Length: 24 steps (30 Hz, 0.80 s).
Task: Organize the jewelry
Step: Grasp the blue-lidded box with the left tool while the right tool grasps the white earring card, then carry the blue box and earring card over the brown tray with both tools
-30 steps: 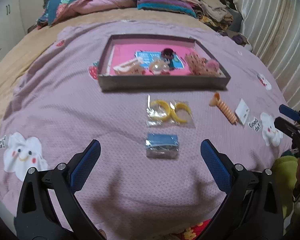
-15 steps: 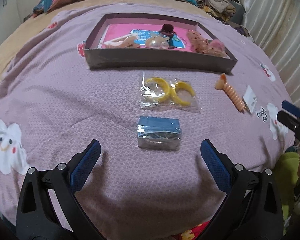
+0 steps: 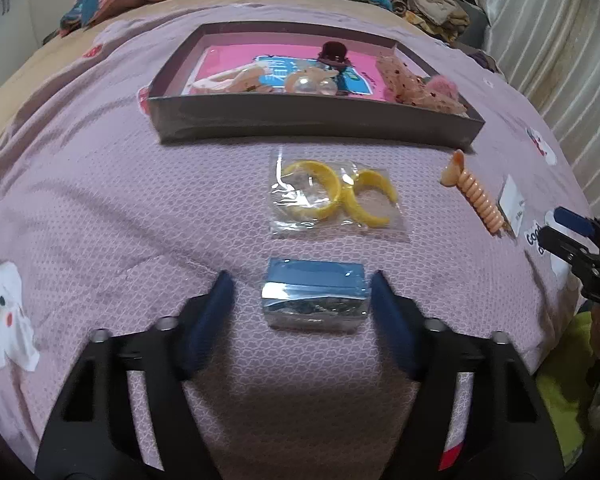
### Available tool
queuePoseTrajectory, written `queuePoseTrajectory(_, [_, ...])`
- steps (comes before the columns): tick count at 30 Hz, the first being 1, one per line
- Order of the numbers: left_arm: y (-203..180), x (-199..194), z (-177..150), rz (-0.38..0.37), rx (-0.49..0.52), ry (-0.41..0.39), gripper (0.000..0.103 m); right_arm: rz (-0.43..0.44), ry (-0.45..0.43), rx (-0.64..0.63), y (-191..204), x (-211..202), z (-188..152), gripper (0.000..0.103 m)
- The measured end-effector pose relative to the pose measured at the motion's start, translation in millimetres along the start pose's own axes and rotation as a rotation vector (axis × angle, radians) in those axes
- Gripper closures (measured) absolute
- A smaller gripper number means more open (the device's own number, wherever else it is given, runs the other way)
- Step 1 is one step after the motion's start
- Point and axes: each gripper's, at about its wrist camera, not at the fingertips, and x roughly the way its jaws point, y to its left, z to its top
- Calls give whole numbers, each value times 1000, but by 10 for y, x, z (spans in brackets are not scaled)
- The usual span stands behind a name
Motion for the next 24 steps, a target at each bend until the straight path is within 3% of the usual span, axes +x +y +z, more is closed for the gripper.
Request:
queuePoseTrajectory(2, [-20,3,9,-3,9,-1,66,0,12,-11,4,65,4,18])
queuePoseTrajectory(17, [-20,-25,42,-19,12,-1,67,-23,50,-112,111,471,142,15])
queuePoseTrajectory(20, [-10,-50,50,-20,7,-4,67,-25,46,-101,86,509,180,27])
queuePoseTrajectory(24, [-1,-84,83,-25,2,-9,67,-14,42,-69,32,482,176,51])
